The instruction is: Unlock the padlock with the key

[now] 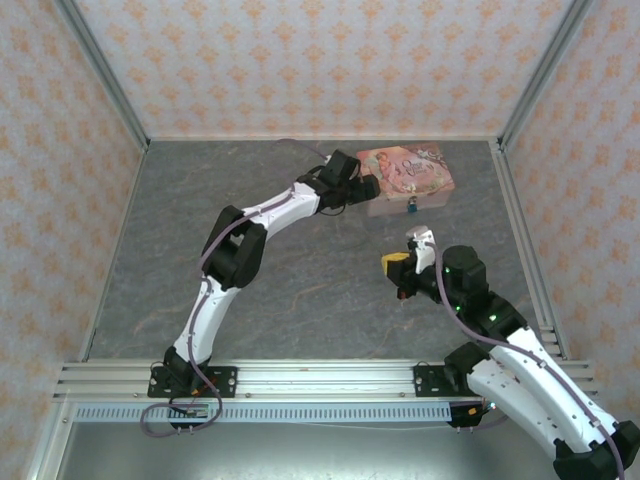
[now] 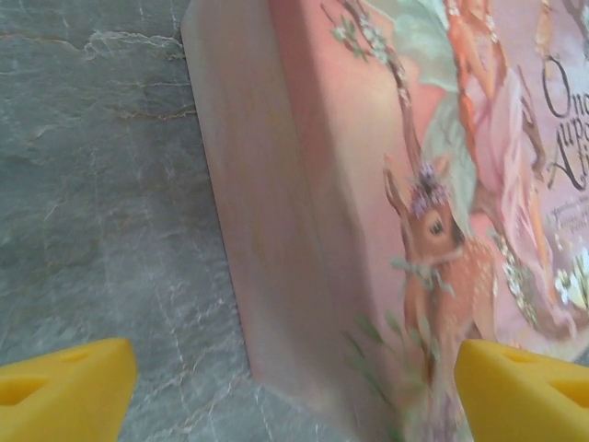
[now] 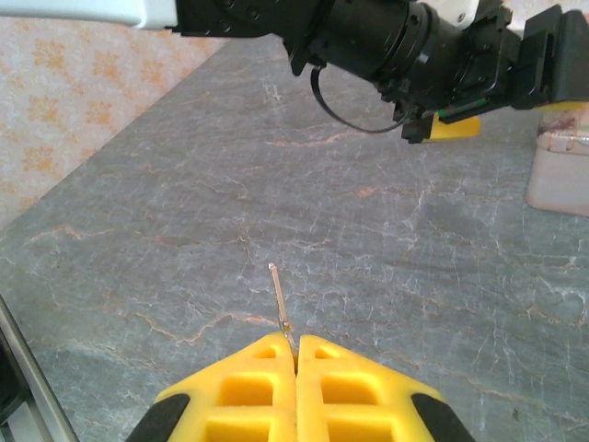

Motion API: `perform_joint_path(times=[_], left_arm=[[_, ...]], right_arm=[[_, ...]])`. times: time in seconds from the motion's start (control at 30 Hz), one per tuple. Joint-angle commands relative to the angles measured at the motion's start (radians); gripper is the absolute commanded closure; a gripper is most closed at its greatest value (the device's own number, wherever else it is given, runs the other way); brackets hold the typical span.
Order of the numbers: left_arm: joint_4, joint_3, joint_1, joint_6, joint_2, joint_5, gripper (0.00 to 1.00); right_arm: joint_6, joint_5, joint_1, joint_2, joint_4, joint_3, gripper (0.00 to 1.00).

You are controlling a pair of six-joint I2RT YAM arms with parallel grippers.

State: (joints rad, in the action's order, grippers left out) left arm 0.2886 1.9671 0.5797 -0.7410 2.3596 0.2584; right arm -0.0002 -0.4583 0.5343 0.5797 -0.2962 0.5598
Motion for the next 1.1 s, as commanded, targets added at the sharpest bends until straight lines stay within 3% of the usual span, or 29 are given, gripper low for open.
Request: perform_joint_path(times=[0.0,0.23,0.43,0.73,1.07], left_arm=[[0.040,0.065,-0.008,-0.034,0.021,0.026,0.10],[0.094,0.032,-0.011,-0.007,0.037,0.000,0.12],[0.079,-0.117,-0.017,0.036,-0.019,-0.008,0.16],[-0.023,-0.440,-0.049,0.046,-0.173,-0.023,0.18],[-0.111,-0.885,-0.050,0.042,-0.468,-0.106,0.18]], right_arm=[[0.021,0.024,0.005,-0.011,0.008,-0.006,1.00],[0.021,0.061,0.004,-0.011,-0.007,0.000,1.00],[0.056,0.149,0.004,-0.043,-0.003,-0.012,1.00],[0.080,0.196,0.004,-0.041,-0.001,-0.027,1.00],[0.080,0.222,0.000,-0.011,0.004,-0.032,1.00]])
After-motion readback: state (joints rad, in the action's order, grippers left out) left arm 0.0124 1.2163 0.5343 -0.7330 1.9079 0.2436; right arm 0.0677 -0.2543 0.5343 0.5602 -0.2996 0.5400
